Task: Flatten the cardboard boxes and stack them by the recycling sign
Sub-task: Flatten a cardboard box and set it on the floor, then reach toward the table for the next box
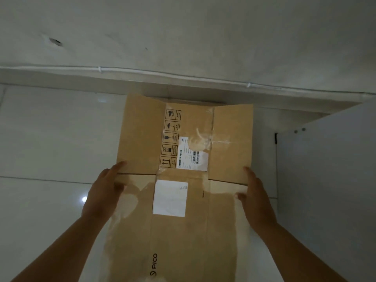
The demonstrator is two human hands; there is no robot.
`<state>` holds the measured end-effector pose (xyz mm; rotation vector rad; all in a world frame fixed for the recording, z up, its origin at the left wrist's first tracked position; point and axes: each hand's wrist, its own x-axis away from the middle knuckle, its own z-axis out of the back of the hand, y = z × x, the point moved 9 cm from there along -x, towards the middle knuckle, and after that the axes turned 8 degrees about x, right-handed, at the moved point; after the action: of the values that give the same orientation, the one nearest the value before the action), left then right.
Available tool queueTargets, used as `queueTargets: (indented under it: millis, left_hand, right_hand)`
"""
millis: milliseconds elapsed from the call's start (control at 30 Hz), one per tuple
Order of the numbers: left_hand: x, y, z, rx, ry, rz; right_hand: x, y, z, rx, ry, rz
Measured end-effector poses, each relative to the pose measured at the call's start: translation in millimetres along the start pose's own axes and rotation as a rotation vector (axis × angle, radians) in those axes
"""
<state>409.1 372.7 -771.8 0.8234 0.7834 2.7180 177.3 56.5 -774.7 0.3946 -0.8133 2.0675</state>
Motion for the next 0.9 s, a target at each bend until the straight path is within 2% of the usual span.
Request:
queueTargets:
  millis: [267,500,567,667,733,833,900]
  left_hand:
    - [-57,7,-18,-0.180,0.027,-0.046]
    - [-76,-11,-18,-0.173,0.043,-0.005]
    - [-82,-22,-22,-0.172,-0.005,0.068]
    - [-89,-40,-45,-0.159,-0.243,0.217]
    - [-85,-40,-58,-0.185,-0.385,0.235]
    - [-76,-31,-47,-0.166,-0.369,0.260]
    - [-68,-9,-32,-0.143,-0.320,0.199]
  right_hand:
    - [-65,-9,-28,0.124,0.005,0.021]
    - [-84,3,-37,0.162,0.013,0.009]
    - [-89,8,-43,0.174,0.004,-0.011]
    - [-96,14,-58,0.256,-0.136,-0.043]
    - [-96,12,-65,0.325,-0.265,-0.042]
    - [-91,1,-55,0.380,-0.376,-0.018]
    - [-84,-12,-36,0.448,-0.426,0.000]
